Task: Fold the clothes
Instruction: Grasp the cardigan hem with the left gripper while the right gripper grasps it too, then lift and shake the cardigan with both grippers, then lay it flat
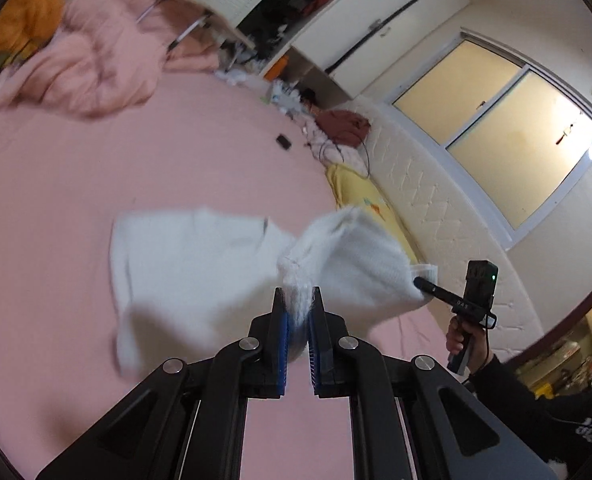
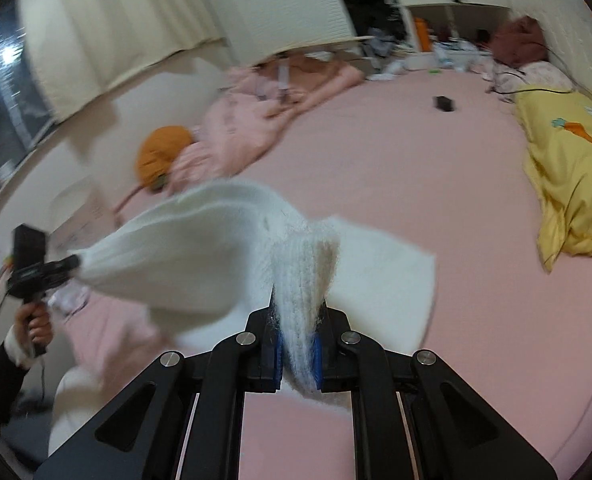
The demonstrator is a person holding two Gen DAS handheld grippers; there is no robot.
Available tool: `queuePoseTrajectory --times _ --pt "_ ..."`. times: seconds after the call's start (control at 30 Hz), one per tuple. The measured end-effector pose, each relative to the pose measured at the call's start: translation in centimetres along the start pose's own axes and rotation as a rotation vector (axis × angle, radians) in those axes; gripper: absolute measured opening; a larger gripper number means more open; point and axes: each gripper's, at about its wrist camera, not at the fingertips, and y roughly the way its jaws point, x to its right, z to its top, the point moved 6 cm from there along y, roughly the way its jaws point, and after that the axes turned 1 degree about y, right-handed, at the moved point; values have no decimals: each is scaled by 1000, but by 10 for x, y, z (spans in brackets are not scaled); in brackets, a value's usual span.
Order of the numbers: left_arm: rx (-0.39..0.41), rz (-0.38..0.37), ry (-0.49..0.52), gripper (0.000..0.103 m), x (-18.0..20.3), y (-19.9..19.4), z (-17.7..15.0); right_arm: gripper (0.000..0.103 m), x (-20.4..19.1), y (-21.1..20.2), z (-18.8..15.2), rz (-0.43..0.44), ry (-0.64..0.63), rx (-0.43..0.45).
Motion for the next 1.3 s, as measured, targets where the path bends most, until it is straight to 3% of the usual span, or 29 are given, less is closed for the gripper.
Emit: queuePoseTrajectory --times 0.17,0.33,0.43,0.57,0.67,0.73,0.83,0.93,1.0,1.03,1.1,1.13,1.17,1.23,1.3 --pt "-42 76 -152 9 -29 -44 -79 11 -19 -33 -91 34 30 -115" --pt "-149 139 -305 9 -58 -61 -156 11 -12 -34 -191 -62 134 -346" --pt "-236 169 -345 9 -61 -54 -192 11 -7 -34 -229 -80 257 -424" --pt "-271 205 -351 9 -59 -53 -213 11 -10 -39 -235 -126 283 -431" --pt "-284 281 -382 9 -78 -62 -222 16 -2 -18 -255 -242 245 -556" --pt "-305 316 -365 10 -78 -65 -222 17 -4 -13 -247 -265 234 -547" --pt "-354 386 -316 19 -71 -75 -221 30 -11 -8 -231 -287 220 -504" --pt "-415 529 -239 38 -66 -92 -214 31 -18 -3 -214 -309 206 -461" --pt "-389 602 -146 62 -54 -98 -194 31 -22 0 -203 -324 197 -432" --pt "-374 636 -102 68 -45 -93 -183 31 -24 1 -198 -331 192 -418" --pt "-356 642 -30 88 -26 -72 -163 32 -29 4 -187 -345 183 -389" --pt "-348 622 -3 90 -17 -57 -156 38 -31 5 -181 -353 179 -375" --pt "-341 589 16 90 -10 -38 -152 59 -33 7 -175 -360 174 -361" --pt "-334 521 46 90 3 8 -142 83 -37 14 -172 -382 167 -347" --pt "-349 501 34 90 3 53 -140 83 -38 29 -181 -416 163 -357"
